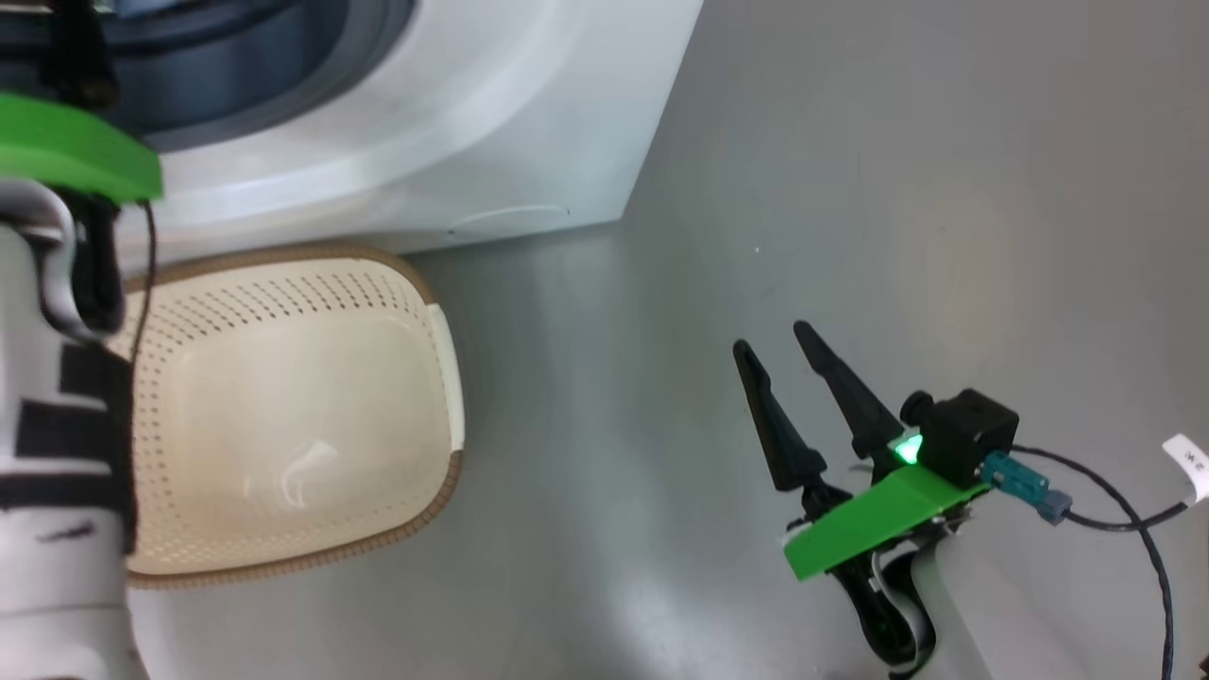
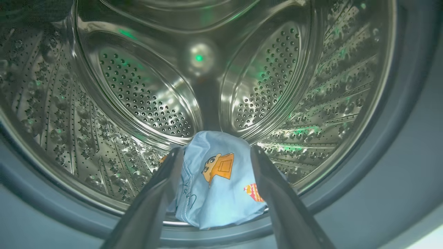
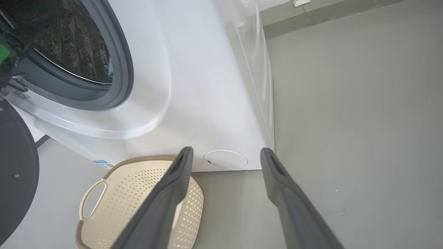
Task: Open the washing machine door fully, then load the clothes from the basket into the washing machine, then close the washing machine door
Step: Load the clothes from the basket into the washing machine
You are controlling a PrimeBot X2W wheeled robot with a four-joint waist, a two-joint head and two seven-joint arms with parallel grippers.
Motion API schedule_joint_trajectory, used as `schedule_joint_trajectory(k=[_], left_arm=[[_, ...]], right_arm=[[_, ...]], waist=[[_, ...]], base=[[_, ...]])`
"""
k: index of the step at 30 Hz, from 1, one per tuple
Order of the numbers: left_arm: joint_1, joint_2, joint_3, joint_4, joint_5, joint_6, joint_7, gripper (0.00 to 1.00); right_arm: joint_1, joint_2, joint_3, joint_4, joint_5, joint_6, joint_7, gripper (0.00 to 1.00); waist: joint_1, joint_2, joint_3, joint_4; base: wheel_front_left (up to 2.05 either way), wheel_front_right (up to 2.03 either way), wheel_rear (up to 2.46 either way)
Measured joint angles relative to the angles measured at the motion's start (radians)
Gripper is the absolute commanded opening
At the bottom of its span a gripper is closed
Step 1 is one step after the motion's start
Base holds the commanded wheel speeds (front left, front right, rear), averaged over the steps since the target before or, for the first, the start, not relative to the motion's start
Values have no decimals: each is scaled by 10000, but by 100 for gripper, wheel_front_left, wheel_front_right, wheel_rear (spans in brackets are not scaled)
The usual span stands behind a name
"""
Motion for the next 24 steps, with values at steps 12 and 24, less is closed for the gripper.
schedule_joint_trajectory(k=[12,24], left_arm=[[2538,-376,332,-1735,169,79,0,100],[5590,-706,869,-3551,192,270,0,100]], right_arm=[[627,0,-86,155,-322,0,0,100],[1005,2,-138,69,-431,0,0,100]], waist=[[0,0,-1400,200],[0,0,-2721,176]], base=[[0,0,0],[0,0,0]])
